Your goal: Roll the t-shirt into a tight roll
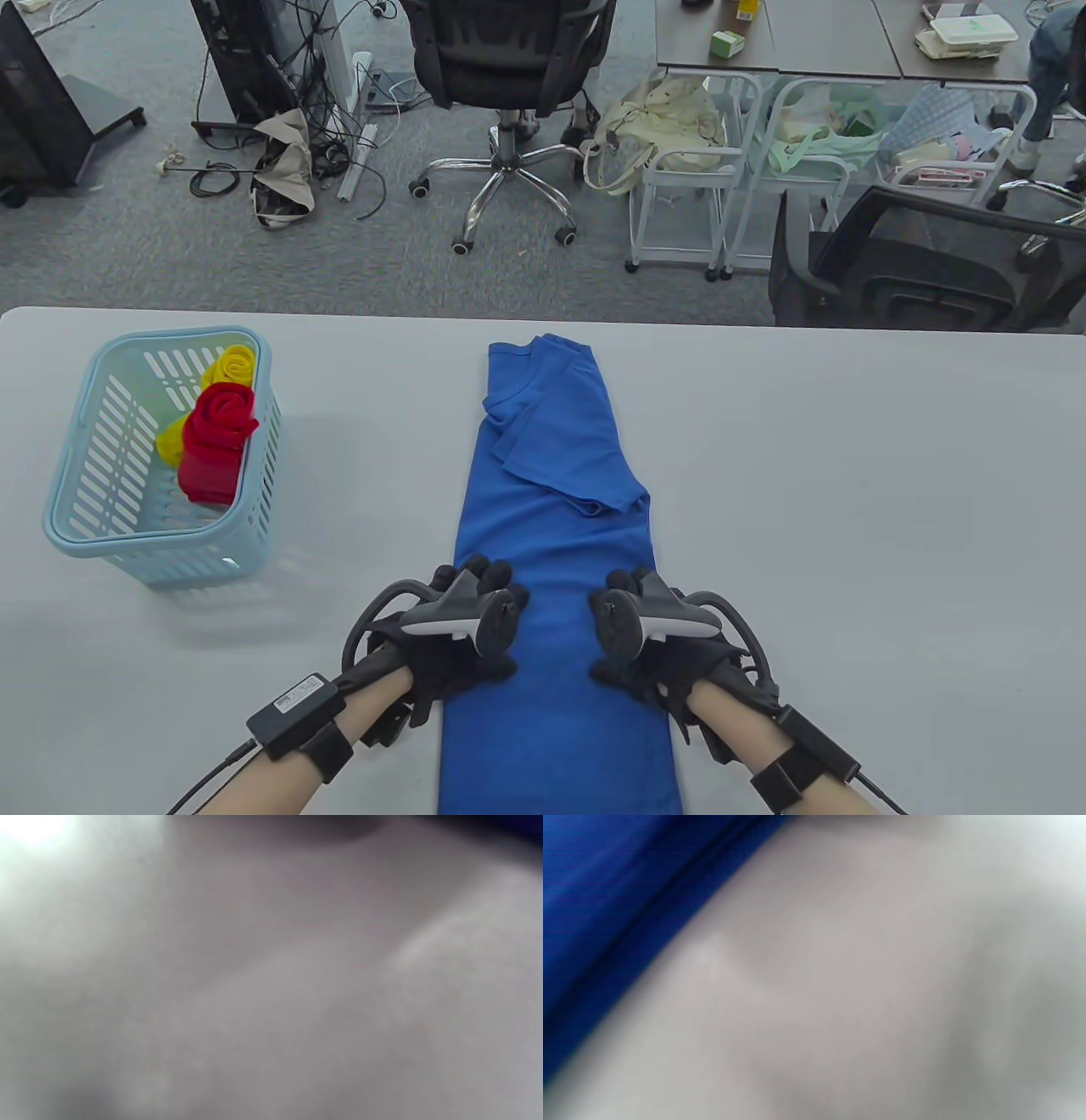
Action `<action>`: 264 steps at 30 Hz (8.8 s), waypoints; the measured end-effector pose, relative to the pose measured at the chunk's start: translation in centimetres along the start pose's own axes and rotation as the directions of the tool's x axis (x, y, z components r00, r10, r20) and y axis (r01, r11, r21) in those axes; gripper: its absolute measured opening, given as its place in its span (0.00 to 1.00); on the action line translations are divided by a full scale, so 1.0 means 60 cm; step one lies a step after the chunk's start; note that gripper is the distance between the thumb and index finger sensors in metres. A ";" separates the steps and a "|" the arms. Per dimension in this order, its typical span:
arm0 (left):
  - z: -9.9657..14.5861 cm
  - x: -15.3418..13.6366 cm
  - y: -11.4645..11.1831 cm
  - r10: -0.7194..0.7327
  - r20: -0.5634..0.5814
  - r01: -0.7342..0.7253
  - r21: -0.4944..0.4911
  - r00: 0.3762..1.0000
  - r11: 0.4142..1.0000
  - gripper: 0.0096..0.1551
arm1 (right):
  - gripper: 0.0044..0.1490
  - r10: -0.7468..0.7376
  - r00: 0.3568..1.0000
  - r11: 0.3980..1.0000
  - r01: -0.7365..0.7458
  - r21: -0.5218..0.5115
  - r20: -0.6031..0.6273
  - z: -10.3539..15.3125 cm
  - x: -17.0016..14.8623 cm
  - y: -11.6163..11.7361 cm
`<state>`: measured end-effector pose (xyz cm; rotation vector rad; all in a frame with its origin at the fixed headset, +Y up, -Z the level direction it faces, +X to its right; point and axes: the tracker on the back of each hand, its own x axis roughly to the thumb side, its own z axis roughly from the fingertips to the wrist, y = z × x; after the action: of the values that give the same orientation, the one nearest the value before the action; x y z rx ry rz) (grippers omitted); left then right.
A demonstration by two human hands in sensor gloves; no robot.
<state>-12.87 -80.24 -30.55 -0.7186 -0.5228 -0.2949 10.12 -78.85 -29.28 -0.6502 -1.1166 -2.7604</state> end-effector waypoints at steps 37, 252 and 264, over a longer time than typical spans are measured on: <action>0.056 0.012 -0.055 -0.001 -0.010 0.002 0.075 1.000 0.997 0.51 | 0.55 -0.096 0.960 0.995 0.087 -0.047 -0.262 -0.079 -0.032 -0.117; 0.104 0.016 0.008 -0.203 -0.210 0.285 0.522 0.956 0.804 0.24 | 0.25 0.101 0.989 0.915 -0.135 -0.379 -0.108 0.070 0.011 -0.008; 0.123 -0.041 0.013 0.183 -0.035 -0.148 0.446 0.983 0.882 0.24 | 0.25 -0.090 0.996 0.941 0.077 -0.330 -0.023 0.093 -0.005 -0.018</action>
<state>-17.18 -74.39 -27.67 -0.3022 -0.4313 -0.0354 12.08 -74.30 -26.54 -0.5892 -0.6929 -3.0506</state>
